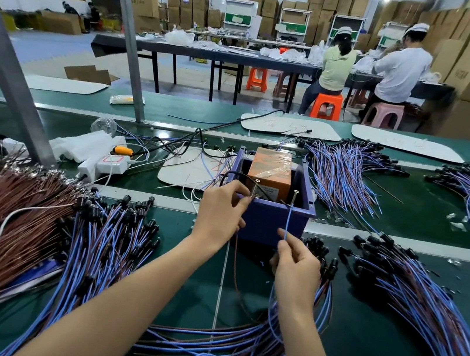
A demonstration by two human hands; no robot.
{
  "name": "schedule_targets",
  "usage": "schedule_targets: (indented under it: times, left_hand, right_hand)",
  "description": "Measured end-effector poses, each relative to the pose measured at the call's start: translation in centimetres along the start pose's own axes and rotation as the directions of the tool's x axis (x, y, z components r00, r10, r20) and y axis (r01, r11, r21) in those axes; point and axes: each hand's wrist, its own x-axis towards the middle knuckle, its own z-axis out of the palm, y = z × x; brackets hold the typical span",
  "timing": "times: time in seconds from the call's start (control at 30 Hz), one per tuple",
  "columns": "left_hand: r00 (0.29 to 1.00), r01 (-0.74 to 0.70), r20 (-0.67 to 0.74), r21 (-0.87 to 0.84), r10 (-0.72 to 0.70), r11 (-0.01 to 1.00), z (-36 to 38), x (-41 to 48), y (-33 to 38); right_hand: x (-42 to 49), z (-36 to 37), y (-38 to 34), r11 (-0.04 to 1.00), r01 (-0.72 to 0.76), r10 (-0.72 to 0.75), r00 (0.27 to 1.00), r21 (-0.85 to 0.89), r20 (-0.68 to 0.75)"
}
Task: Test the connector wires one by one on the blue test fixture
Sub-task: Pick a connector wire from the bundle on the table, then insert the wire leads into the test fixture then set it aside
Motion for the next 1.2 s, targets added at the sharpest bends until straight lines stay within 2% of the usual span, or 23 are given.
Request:
schedule_targets:
  times: [0.1,0.17,0.2,0.27,0.33,0.4,0.43,0.47,0.5,0.53,0.57,0.6,0.67,0.77,0.93,1.07,1.13,1.2]
  left_hand:
    - [0.994,0.089,0.082,-0.211,-0.073,0.973,-2.1,-2.7,0.0]
    - [0.978,0.134,0.189,-0.248,-0.087,0.959,-4.5,-4.7,-0.6]
    - [0.96,0.171,0.261,-0.267,-0.1,0.949,-6.0,-5.7,-0.8]
    - [0.9,0.268,0.417,-0.297,-0.128,0.916,-9.1,-7.3,-1.3]
    - [0.816,0.401,0.542,-0.286,-0.198,0.87,-12.0,-8.4,-1.8]
    - [0.715,0.606,0.601,-0.277,-0.357,0.746,-14.1,-8.9,-2.7]
    - [0.684,0.665,0.592,-0.265,-0.426,0.698,-14.9,-9.1,-3.2]
    - [0.707,0.651,0.536,-0.238,-0.461,0.721,-15.6,-9.3,-3.9]
    - [0.777,0.56,0.439,-0.157,-0.451,0.813,-16.0,-9.6,-4.7]
    - [0.86,0.419,0.327,-0.015,-0.391,0.908,-16.4,-10.0,-5.4]
    - [0.926,0.274,0.222,0.163,-0.306,0.948,-16.6,-10.4,-5.9]
    - [0.96,0.162,0.166,0.321,-0.224,0.933,-16.7,-10.5,-6.4]
    - [0.968,0.09,0.156,0.512,-0.195,0.854,-16.3,-10.5,-7.0]
    - [0.951,0.057,0.167,0.732,-0.26,0.679,-14.8,-10.0,-7.4]
    - [0.971,0.038,0.1,0.837,-0.219,0.546,-13.4,-9.0,-7.9]
    - [0.971,-0.032,0.1,0.956,-0.218,0.292,-12.3,-8.9,-8.7]
    - [0.976,-0.022,0.08,0.961,-0.202,0.276,-11.9,-9.0,-9.1]
    - [0.982,0.004,0.055,0.95,-0.18,0.311,-11.9,-9.1,-9.3]
  right_hand:
    - [-3.1,-1.7,-0.6,0.998,0.067,-0.063,0.964,-0.007,0.258]
    - [-5.1,-2.7,-0.4,0.997,0.058,-0.034,0.9,-0.043,0.434]
    - [-5.7,-3.1,0.0,0.994,0.057,-0.009,0.892,-0.092,0.452]
    - [-6.0,-4.1,1.4,0.939,0.124,-0.017,0.947,-0.32,0.319]
    - [-5.5,-5.1,2.5,0.787,0.131,-0.082,0.991,-0.602,0.108]
    - [-5.1,-5.8,3.1,0.664,0.056,-0.046,0.998,-0.746,0.034]
    - [-4.8,-6.0,3.4,0.639,0.023,-0.003,1.0,-0.769,0.027]
    - [-4.7,-5.9,3.5,0.638,0.0,0.028,0.999,-0.77,0.023]
    - [-4.6,-5.8,3.6,0.648,-0.013,0.041,0.999,-0.762,0.017]
    - [-4.5,-5.7,3.8,0.657,-0.018,0.04,0.999,-0.753,0.011]
    - [-4.4,-5.5,3.8,0.665,-0.016,0.031,1.0,-0.746,0.006]
    - [-4.4,-5.3,3.8,0.677,-0.012,0.016,1.0,-0.736,-0.002]
    - [-4.2,-5.0,3.8,0.71,0.004,-0.032,0.999,-0.704,-0.026]
    - [-3.2,-5.1,3.9,0.709,-0.008,-0.076,0.993,-0.705,-0.088]
    - [-1.1,-5.1,4.4,0.641,-0.061,-0.068,0.988,-0.765,-0.136]
    - [-1.0,-4.8,5.2,0.67,-0.046,-0.139,0.973,-0.741,-0.186]
    - [-0.9,-4.8,5.5,0.7,-0.039,-0.149,0.969,-0.713,-0.199]
    - [-0.8,-4.9,5.7,0.742,-0.02,-0.156,0.967,-0.671,-0.2]
